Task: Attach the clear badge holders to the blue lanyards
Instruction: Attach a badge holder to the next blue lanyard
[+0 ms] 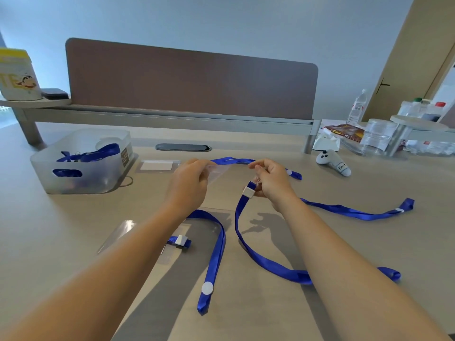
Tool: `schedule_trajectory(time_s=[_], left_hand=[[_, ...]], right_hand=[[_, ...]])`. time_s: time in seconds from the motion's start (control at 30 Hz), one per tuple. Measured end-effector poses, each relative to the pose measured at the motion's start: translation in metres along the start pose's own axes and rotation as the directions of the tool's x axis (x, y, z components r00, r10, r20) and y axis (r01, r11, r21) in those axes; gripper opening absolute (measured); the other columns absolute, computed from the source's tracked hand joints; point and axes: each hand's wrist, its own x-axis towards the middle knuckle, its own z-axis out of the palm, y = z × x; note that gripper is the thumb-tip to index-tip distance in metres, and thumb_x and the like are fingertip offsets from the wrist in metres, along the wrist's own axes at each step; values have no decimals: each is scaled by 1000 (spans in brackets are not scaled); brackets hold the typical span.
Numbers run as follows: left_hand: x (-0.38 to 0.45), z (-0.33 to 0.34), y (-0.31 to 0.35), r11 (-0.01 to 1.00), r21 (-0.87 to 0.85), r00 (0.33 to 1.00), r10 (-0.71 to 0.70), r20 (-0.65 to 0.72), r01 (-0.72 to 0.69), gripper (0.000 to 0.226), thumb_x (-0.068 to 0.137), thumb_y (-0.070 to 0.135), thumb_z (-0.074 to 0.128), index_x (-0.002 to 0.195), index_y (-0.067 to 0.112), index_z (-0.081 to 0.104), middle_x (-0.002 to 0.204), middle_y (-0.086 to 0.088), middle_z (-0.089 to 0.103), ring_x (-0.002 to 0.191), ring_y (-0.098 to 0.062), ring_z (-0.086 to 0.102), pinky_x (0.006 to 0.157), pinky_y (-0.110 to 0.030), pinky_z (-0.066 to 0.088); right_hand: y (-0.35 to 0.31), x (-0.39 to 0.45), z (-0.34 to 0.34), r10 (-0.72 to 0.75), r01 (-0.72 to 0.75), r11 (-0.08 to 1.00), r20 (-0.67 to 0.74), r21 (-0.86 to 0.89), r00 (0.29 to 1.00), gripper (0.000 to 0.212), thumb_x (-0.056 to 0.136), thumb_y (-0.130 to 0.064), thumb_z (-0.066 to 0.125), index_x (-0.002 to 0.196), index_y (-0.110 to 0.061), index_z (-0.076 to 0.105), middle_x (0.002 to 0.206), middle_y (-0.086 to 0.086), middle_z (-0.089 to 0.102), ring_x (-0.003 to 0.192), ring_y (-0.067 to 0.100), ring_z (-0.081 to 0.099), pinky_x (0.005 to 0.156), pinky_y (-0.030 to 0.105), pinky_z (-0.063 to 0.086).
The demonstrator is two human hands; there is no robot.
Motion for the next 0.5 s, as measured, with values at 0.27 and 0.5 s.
schedule_trajectory(time_s=[0.27,0.5], left_hand=[[1,0,0,991,-120,998,-67,-18,64,30,92,2,37,115,6,55,117,-15,60,97,-19,49,80,-25,40],[4,2,-2,939,-295,982,-190,-18,176,29,93,7,40,118,10,54,123,-11,57,95,-9,41,81,-24,36]], right_hand=[[-10,-1,10,72,-87,994,197,71,978,36,99,-15,31,130,-15,49,72,1,40,54,10,33,51,20,35],[-16,-7,23,13,-30,994,162,101,987,12,91,-11,53,80,-10,49,66,3,51,54,10,39,52,20,36]])
